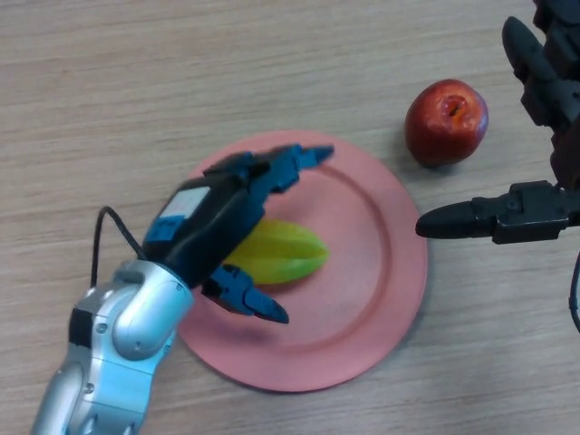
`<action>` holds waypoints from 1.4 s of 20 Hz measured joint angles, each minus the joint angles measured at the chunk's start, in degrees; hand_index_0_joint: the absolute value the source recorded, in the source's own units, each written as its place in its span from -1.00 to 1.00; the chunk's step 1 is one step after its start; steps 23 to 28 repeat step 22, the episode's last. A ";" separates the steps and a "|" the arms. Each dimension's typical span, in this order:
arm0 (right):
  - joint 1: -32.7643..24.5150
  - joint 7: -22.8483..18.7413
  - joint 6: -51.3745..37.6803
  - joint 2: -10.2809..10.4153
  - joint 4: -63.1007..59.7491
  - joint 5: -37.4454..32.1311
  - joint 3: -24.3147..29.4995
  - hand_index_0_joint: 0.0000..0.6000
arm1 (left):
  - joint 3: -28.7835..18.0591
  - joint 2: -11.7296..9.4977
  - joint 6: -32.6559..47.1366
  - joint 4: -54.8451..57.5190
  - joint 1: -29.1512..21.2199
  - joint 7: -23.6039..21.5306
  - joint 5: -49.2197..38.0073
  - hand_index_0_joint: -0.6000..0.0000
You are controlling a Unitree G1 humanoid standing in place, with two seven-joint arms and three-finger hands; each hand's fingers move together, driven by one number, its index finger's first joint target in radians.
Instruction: Pick up the yellow starfruit and place it on the plate
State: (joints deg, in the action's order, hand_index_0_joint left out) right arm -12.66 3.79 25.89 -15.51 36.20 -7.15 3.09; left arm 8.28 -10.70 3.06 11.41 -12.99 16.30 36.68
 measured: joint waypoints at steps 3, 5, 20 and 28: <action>0.29 0.01 0.19 0.00 0.47 0.00 0.01 -1.00 | -2.89 0.00 -4.19 6.35 0.17 -3.10 -10.38 1.00; 0.23 0.01 0.73 -0.01 0.47 -0.01 0.02 -1.00 | -6.96 -0.03 -12.35 13.18 0.87 -5.01 -23.18 1.00; 1.00 0.00 0.88 0.86 0.51 -0.03 -0.86 -1.00 | -22.06 -6.70 -22.63 22.26 7.78 -11.46 -51.26 1.00; 1.01 -0.01 0.88 0.90 0.55 -0.09 -0.85 -1.00 | -22.05 -6.70 -22.63 22.27 7.77 -11.46 -51.12 1.00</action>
